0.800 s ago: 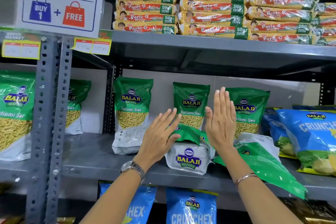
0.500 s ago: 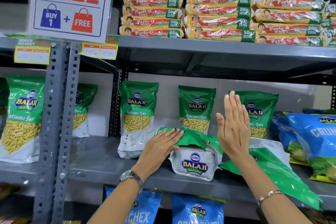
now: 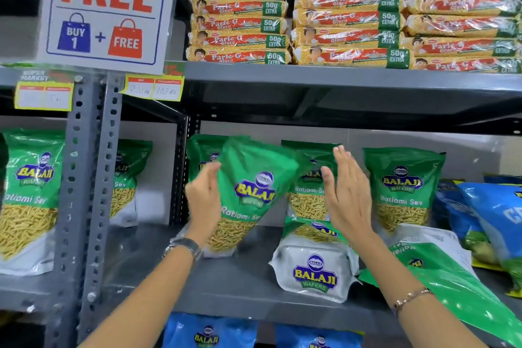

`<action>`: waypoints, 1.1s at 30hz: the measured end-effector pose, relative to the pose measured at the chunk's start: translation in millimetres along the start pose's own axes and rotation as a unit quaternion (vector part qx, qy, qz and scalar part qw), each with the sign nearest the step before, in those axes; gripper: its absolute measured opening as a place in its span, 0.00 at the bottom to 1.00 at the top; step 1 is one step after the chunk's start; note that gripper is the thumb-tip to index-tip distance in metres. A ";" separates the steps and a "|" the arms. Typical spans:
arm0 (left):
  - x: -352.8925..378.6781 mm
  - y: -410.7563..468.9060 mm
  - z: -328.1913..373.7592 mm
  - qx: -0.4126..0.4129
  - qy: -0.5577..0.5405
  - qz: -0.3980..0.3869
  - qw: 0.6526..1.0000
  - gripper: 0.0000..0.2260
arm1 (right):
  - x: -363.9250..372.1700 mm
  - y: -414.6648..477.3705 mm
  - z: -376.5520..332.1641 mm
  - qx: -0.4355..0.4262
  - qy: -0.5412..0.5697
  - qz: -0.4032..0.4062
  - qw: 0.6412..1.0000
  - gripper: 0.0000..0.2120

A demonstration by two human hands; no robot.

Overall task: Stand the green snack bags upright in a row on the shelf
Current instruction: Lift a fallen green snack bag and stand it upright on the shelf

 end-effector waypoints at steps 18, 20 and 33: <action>-2.6 41.0 -107.9 -0.254 -0.135 0.008 0.958 0.12 | 115.4 24.0 -58.5 0.205 0.442 -0.163 0.858 0.18; -2.0 42.3 -102.7 -0.215 -0.123 0.008 0.969 0.12 | 116.4 21.1 -55.4 0.243 0.491 -0.173 0.819 0.18; -15.5 4.7 -106.5 -0.394 -0.047 -0.138 0.908 0.50 | 118.2 -20.1 -53.7 0.374 0.414 -0.403 0.725 0.33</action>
Point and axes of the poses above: each hand's wrist, its own y-axis towards the middle knuckle, its own x-axis out of the palm, z = x × y, the point moved 2 cm from there along y, towards the middle knuckle, and after that the axes turned 5 degrees about y, right-handed, at the moved point
